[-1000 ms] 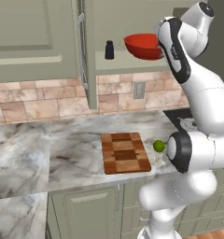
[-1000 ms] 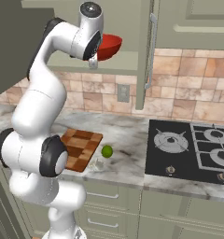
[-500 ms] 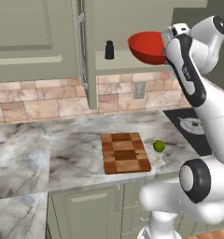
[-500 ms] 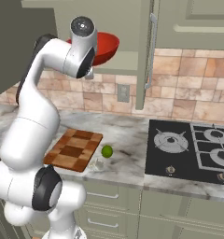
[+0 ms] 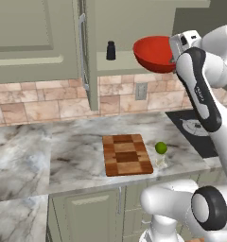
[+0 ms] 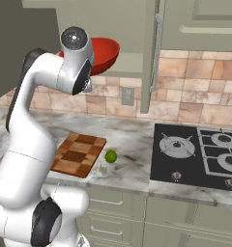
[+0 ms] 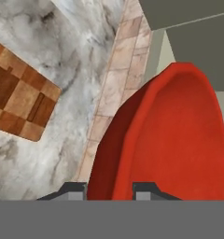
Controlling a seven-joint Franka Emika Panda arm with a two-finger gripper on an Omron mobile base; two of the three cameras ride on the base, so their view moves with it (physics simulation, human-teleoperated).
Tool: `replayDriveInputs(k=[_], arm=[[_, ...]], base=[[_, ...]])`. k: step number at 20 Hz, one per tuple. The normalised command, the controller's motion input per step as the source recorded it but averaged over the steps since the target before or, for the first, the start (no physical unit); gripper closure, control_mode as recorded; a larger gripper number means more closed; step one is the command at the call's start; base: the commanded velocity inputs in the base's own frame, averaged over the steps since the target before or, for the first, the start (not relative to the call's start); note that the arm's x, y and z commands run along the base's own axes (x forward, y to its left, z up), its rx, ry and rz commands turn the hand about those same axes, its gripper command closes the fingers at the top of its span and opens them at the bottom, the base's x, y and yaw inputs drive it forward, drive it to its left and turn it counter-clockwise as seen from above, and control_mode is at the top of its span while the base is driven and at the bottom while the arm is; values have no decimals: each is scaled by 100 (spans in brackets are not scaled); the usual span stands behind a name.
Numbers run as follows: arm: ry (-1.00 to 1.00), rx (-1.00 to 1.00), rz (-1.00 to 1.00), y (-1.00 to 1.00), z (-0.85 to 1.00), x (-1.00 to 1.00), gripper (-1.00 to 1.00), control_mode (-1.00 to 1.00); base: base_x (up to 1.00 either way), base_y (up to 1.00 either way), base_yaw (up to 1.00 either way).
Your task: Open the cabinet. Place the bowl and condiment on the counter. Then place the lime and garlic on the cutting board.
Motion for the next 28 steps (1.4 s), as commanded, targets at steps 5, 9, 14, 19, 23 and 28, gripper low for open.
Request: replayDriveInputs(k=[5, 9, 14, 19, 23, 28], arm=[[0, -5, 0, 0, 0, -53, 100, -100], [2, -6, 0, 0, 0, -52, 100, -100], [3, -6, 0, 0, -9, -50, 100, -100], [4, 0, 0, 2, -20, -31, 100, -100], [2, 3, 0, 5, -30, -16, 100, -100], [1, 4, 0, 3, -31, -20, 100, -100]], base=[[0, 0, 0], [0, 0, 0], [0, 0, 0], [0, 0, 0], [0, 0, 0], [0, 0, 0]])
